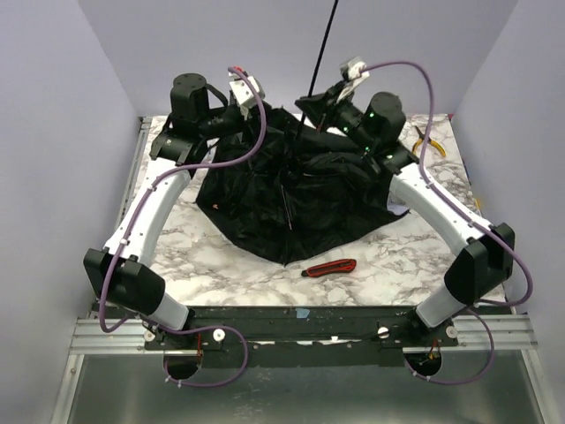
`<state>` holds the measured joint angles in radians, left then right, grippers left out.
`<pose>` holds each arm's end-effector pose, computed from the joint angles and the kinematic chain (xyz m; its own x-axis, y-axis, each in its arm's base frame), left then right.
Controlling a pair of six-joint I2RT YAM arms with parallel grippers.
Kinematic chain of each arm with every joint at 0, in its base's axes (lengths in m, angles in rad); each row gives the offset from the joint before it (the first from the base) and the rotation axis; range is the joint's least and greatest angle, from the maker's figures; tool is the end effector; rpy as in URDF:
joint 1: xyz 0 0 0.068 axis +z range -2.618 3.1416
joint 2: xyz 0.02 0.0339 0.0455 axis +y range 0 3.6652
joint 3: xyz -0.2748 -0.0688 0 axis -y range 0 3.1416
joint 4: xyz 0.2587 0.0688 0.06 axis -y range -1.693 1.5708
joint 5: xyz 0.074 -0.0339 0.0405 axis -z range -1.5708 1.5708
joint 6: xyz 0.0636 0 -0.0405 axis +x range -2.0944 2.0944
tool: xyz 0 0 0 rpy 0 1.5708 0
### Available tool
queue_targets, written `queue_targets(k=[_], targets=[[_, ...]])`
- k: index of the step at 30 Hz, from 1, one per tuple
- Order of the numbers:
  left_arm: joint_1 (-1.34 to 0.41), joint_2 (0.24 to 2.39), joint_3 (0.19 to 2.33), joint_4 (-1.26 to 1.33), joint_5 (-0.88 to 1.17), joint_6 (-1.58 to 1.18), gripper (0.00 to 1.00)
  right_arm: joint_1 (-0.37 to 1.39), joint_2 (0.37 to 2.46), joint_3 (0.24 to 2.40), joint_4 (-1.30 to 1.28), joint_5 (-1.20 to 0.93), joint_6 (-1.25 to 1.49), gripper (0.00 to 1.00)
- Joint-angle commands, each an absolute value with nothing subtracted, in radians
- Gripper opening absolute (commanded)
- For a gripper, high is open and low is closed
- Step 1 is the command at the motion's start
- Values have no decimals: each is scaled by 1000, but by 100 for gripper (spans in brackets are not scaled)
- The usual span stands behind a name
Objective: Open the umbrella
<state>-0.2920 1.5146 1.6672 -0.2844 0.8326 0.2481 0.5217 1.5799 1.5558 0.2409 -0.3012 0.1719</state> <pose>0.3379 -0.1507 0.4711 0.0980 0.1431 -0.9848 0.8994 0.4108 0.1492 0.3497 0.2228 0.4710 0.0594 0.2225 -0.9731 -0.7483 0.6551 0.1042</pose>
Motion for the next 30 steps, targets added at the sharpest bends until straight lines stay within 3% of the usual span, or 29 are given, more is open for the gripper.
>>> queue_targets(k=[1,8,11,17,25,30], targets=[[-279,1525,1537,-189,836,310,72,519,1652,1389,483,-322,73,1],[-285,1532,1225,256,805,243,58,518,1758,1357,546,-294,14,1],[-301,1583,1177,399,760,208,58,520,1791,1402,536,-297,25,1],[-316,1734,1263,511,706,126,56,519,1854,1506,523,-271,73,1],[-319,1873,1402,569,634,29,41,519,1900,1597,472,-259,132,1],[-321,1922,1465,473,599,61,29,518,1903,1625,450,-247,145,1]])
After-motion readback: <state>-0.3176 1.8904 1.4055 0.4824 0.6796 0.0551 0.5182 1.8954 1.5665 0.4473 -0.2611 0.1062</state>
